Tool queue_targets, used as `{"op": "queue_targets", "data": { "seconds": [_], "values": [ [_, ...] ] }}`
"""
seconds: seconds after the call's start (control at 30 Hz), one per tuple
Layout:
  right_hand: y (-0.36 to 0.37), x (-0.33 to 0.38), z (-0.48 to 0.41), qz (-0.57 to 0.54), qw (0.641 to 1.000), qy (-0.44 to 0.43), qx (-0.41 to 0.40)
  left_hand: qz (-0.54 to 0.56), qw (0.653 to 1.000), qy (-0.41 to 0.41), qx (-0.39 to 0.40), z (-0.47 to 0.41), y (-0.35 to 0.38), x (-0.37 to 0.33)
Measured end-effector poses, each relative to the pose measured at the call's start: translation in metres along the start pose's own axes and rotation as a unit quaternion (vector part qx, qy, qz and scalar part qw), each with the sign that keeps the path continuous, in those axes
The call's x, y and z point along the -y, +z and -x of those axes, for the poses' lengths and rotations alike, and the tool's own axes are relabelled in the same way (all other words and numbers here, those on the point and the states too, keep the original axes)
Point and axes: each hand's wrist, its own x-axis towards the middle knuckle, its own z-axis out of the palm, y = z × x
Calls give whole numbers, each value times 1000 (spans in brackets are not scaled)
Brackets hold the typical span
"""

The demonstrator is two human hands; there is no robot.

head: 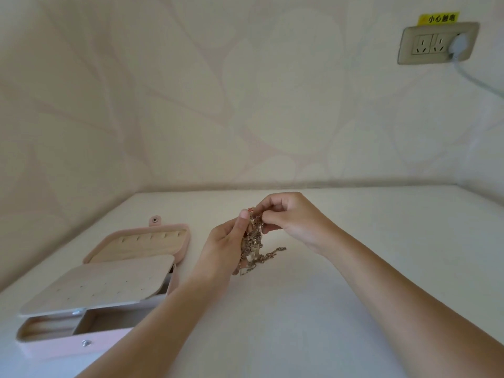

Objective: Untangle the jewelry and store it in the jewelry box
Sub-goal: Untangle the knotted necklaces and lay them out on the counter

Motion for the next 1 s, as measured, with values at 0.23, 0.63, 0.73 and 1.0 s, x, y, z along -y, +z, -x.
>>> {"op": "queue_targets", "data": {
  "seconds": [0.23,0.63,0.73,1.0],
  "values": [
    [1,4,-3,-282,952,89,75,86,994,-43,-60,-4,-3,-1],
    [-1,6,-5,-406,904,132,10,163,984,-63,21,-6,-7,-3],
    [-4,7,-5,-419,895,152,6,81,993,-51,67,-4,-7,0],
    [-11,11,-1,-289,946,145,34,89,994,-36,57,-2,-7,0]
  ]
}}
